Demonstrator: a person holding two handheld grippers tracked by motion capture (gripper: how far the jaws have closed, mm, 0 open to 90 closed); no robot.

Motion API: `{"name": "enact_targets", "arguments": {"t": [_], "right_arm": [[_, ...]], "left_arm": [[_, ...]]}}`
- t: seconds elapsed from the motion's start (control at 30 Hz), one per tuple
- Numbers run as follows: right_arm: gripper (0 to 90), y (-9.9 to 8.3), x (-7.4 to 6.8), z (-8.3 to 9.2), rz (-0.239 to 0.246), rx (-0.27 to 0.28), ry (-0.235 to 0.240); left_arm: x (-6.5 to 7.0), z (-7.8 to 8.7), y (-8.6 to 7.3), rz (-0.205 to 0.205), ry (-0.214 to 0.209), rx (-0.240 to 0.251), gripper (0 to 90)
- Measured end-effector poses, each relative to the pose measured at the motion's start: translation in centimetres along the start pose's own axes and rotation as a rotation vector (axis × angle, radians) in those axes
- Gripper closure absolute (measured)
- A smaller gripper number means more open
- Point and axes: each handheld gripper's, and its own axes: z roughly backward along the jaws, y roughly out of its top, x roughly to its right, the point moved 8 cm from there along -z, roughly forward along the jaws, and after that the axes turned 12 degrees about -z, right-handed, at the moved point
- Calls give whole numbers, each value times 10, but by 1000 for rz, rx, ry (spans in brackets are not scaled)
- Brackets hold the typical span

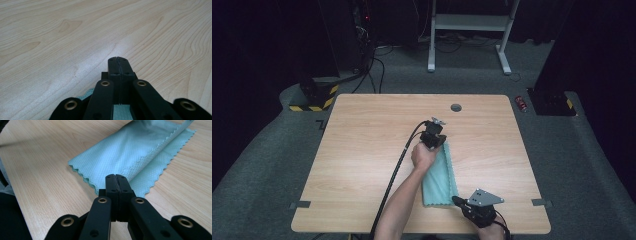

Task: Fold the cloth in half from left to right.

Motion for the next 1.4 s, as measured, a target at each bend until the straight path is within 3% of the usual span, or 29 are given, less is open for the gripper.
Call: {"name": "enact_targets", "arguments": {"t": [0.23,0.33,0.57,0.73,0.87,1.07,1.17,1.27,1.4], "right_arm": [[889,-6,8,-1,-35,-30,-5],[839,-8,12,-2,-55,-37,-14],[758,-2,25,7,-88,-1,-44],[757,11,27,2,-59,-2,-48],[734,13,25,-14,-27,-49,-35],[679,6,25,-28,42,-113,-64],[654,3,26,-28,42,-123,-57],[648,4,28,-28,41,-126,-56],[647,4,29,-29,38,-126,-56]], "left_arm": [[2,-7,-3,-12,9,-22,900],[2,-8,-2,-13,19,-19,895],[-7,10,-3,-12,62,21,676],[-18,27,-19,24,98,22,605],[-21,35,-39,26,121,4,584],[-27,41,-62,18,162,-42,577],[-34,42,-70,-16,202,-72,573],[-40,42,-73,13,208,-57,561],[-45,45,-75,-1,241,-72,559]]}}
